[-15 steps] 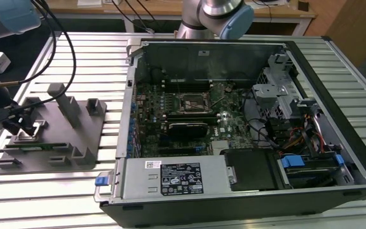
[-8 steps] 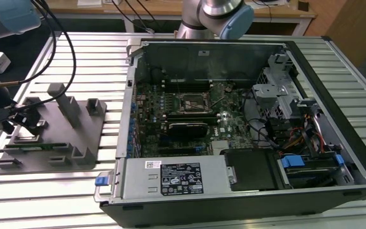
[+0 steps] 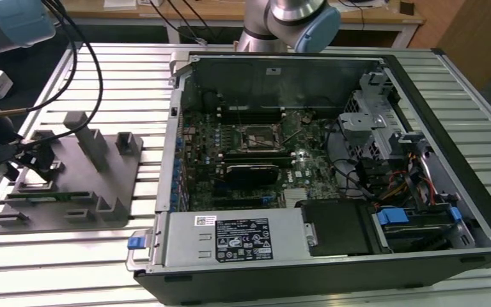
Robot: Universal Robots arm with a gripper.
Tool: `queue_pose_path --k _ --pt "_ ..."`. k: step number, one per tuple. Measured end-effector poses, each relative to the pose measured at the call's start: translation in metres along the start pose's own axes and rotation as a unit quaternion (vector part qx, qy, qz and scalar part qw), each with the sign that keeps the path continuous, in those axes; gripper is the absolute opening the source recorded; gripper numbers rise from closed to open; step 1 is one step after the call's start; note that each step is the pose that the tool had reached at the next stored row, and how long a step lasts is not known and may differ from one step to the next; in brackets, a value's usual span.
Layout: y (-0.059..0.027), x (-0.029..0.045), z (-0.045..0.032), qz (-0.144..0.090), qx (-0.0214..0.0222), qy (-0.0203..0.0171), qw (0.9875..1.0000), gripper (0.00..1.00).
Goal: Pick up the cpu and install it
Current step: 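Pick up the cpu and move it towards the insertion slot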
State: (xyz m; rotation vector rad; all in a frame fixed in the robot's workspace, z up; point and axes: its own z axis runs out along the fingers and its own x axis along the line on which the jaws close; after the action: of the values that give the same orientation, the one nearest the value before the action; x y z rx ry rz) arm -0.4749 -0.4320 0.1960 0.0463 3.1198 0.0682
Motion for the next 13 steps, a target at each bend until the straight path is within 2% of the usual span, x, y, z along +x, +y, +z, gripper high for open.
queue_pose_path --k 13 --pt "0.0037 -0.0004 0.0036 0.000 -0.0004 0.0000 1.0000 0.65"
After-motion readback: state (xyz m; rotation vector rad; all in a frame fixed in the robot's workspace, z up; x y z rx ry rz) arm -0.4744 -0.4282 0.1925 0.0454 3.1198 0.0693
